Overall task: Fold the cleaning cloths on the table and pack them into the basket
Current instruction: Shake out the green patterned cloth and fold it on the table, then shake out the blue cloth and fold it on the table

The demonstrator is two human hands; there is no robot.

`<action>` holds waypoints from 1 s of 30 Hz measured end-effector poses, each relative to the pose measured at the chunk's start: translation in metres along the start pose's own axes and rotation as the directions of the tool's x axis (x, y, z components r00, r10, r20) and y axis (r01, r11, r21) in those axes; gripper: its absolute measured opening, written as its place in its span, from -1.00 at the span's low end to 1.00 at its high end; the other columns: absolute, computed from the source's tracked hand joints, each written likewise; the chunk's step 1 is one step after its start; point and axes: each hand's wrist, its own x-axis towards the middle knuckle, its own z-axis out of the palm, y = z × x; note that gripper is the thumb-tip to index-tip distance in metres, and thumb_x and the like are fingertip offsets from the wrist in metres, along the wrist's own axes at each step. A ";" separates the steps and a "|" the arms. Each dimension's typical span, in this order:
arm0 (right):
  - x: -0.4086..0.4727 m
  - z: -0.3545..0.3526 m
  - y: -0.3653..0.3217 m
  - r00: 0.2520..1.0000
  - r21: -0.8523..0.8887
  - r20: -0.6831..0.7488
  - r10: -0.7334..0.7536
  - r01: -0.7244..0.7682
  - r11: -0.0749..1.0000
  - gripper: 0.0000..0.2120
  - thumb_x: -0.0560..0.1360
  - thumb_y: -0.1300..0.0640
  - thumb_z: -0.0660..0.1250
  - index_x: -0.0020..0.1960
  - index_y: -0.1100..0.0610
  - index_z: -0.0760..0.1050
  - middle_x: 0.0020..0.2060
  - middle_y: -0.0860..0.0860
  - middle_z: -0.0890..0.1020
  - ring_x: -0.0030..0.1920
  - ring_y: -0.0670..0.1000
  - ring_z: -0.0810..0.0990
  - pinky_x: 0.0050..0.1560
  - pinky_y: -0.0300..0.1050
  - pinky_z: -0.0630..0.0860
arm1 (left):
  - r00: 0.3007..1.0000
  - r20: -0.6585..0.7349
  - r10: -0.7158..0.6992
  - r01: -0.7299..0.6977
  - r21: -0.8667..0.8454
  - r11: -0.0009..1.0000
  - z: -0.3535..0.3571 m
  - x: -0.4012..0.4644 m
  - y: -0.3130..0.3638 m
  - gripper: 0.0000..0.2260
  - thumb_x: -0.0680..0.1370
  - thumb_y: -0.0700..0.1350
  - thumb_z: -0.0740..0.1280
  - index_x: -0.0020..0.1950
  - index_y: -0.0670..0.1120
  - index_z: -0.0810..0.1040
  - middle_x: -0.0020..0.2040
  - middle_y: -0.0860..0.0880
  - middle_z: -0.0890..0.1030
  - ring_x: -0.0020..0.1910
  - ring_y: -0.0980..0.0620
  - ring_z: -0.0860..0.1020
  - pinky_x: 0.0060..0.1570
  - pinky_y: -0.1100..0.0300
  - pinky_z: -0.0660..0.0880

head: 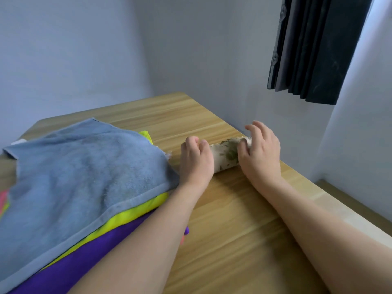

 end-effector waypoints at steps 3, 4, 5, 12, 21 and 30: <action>-0.018 -0.012 -0.025 0.991 0.022 0.016 -0.136 0.136 0.991 -0.61 0.49 0.13 0.15 0.29 0.18 0.44 0.34 0.10 0.44 0.36 0.12 0.37 0.37 -0.03 0.21 | 0.998 0.014 0.059 -0.058 -0.067 0.996 -0.044 -0.011 0.003 -0.75 0.59 -0.06 0.12 0.24 -0.02 0.42 0.23 0.00 0.48 0.15 0.00 0.44 0.15 0.10 0.38; -0.023 -0.015 -0.036 0.982 0.042 0.019 -0.187 0.186 0.982 -0.62 0.49 0.14 0.16 0.28 0.19 0.45 0.32 0.11 0.46 0.33 0.13 0.40 0.35 -0.02 0.24 | 0.997 0.006 0.079 -0.079 -0.059 0.995 -0.064 -0.015 0.002 -0.77 0.58 -0.08 0.14 0.21 -0.02 0.43 0.21 0.01 0.49 0.15 0.01 0.45 0.16 0.12 0.39; -0.028 -0.018 -0.047 0.970 0.056 0.029 -0.241 0.240 0.969 -0.63 0.48 0.15 0.18 0.26 0.19 0.47 0.29 0.11 0.48 0.31 0.14 0.43 0.32 0.00 0.27 | 0.993 -0.005 0.114 -0.115 -0.024 0.993 -0.083 -0.021 0.000 -0.78 0.56 -0.12 0.16 0.19 -0.04 0.45 0.18 0.00 0.50 0.12 0.03 0.45 0.15 0.17 0.38; -0.077 -0.009 -0.137 0.804 0.223 0.325 -0.499 0.447 0.866 -0.69 0.46 0.14 0.24 0.18 0.13 0.52 0.12 0.05 0.59 0.15 0.16 0.55 0.12 0.07 0.46 | 0.965 0.126 0.231 -0.261 0.569 0.780 -0.223 -0.062 -0.061 -0.89 0.44 -0.13 0.29 -0.05 -0.04 0.54 -0.03 -0.02 0.54 0.00 -0.08 0.53 0.02 0.07 0.48; -0.092 0.007 -0.191 0.596 0.071 0.676 -0.434 0.534 0.843 -0.68 0.50 -0.02 0.22 0.24 -0.04 0.47 0.14 0.02 0.52 0.22 0.12 0.46 0.24 -0.03 0.31 | 0.951 0.290 0.110 -0.304 0.800 0.517 -0.274 -0.100 -0.091 -0.90 0.49 -0.11 0.19 -0.03 -0.09 0.43 0.02 -0.08 0.52 0.05 -0.15 0.52 -0.07 0.01 0.49; -0.085 0.004 -0.221 0.565 0.009 0.705 -0.428 0.597 0.802 -0.67 0.52 0.10 0.15 0.22 -0.11 0.49 0.12 -0.04 0.55 0.18 0.07 0.50 0.18 -0.06 0.33 | 0.911 0.393 -0.127 -0.184 0.661 0.728 -0.303 -0.080 -0.075 -0.76 0.51 0.13 0.31 -0.09 -0.04 0.48 -0.08 0.00 0.58 -0.10 -0.01 0.52 -0.11 0.12 0.44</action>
